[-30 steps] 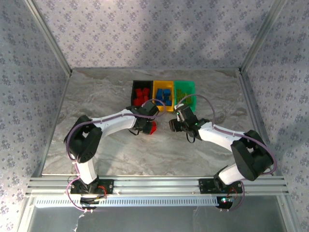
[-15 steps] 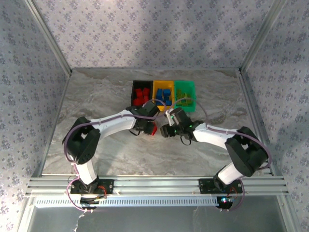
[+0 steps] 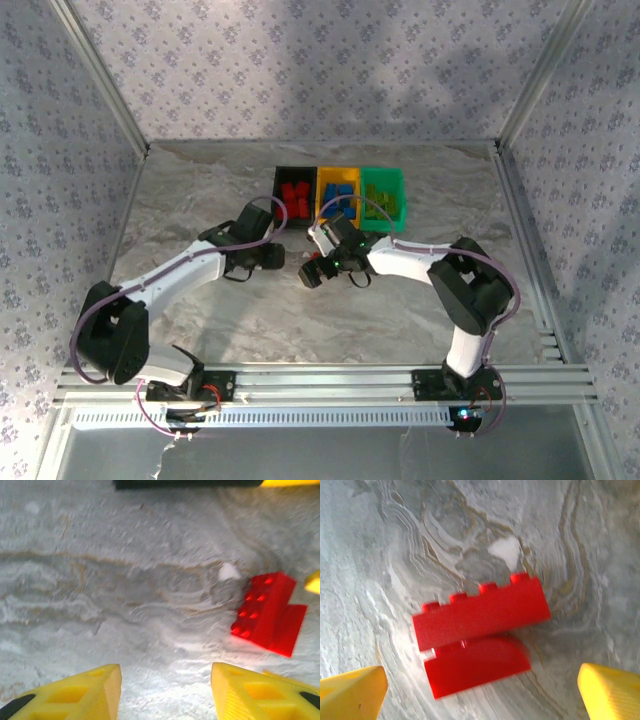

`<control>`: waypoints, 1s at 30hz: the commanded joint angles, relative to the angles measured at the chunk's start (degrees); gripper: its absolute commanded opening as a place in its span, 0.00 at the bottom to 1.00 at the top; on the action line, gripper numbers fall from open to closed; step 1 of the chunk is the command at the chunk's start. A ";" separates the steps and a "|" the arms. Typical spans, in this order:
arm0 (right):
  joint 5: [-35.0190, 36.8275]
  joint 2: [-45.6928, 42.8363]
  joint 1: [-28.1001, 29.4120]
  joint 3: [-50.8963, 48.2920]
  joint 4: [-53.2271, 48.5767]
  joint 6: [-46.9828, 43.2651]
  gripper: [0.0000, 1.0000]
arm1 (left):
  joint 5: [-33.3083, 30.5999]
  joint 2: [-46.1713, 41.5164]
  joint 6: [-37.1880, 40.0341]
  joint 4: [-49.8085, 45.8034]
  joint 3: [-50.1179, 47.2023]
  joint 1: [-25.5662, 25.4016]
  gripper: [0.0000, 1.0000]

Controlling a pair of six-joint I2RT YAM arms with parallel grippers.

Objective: Sort the legos into containers by color
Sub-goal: Pick up the legos from the center of the table.

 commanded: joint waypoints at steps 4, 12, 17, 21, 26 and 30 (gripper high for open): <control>0.67 4.18 1.40 4.97 -8.22 -4.50 0.91 | 2.35 -6.05 -1.30 2.64 -4.72 2.20 0.51; 8.10 8.11 3.70 10.44 -12.61 -4.45 0.75 | 3.41 -7.62 -1.74 4.05 -7.57 3.11 0.51; 9.35 7.29 3.71 10.20 -13.03 -3.91 0.50 | 4.47 -7.37 -1.91 5.26 -8.32 3.11 0.51; 11.11 6.64 4.46 10.29 -13.79 -3.98 0.38 | 4.91 -7.24 -2.09 6.13 -8.91 3.16 0.51; 13.27 7.18 5.75 11.03 -14.48 -3.24 0.13 | 6.44 -6.69 -2.85 7.99 -9.67 3.12 0.52; 8.31 6.09 5.38 10.77 -14.53 -2.42 0.12 | 10.81 -4.99 -4.39 11.80 -10.70 3.03 0.53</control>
